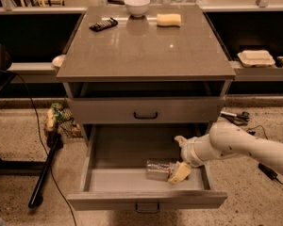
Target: Pick water bottle from middle drawer and place on counter
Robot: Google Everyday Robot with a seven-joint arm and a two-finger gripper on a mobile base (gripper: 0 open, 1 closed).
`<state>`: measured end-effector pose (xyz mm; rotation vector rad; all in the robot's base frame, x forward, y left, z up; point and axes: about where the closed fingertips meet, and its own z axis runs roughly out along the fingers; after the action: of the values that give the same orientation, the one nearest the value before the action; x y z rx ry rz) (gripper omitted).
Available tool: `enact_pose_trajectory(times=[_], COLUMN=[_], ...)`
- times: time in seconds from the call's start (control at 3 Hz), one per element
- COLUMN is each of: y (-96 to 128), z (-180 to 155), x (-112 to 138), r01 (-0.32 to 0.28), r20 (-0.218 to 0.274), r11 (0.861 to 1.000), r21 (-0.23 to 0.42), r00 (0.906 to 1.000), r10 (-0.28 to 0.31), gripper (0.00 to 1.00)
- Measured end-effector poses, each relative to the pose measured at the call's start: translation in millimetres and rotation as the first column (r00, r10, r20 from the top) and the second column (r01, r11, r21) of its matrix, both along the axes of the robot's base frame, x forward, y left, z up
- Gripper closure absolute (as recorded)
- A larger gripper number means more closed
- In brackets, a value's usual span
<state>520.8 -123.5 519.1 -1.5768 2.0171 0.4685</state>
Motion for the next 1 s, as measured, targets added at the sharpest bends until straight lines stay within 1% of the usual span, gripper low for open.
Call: enact_pose_trajectory(times=[0.33,0.67,1.0], y=[0.1,7.8,16.1], z=[-20.4,-48.7,-78.3], x=[25.6,44.0,56.5], r01=[0.04,0.047,0.047], r20=[0.034,0.034,0.013], r11=[0.999,0.998,0.999], r21=[0.021,0.03,0.027], r00=[0.9986,0.9982,0.9988], r10=[-0.041,-0.048,-0.047], gripper=[0.0,0.0,0.0])
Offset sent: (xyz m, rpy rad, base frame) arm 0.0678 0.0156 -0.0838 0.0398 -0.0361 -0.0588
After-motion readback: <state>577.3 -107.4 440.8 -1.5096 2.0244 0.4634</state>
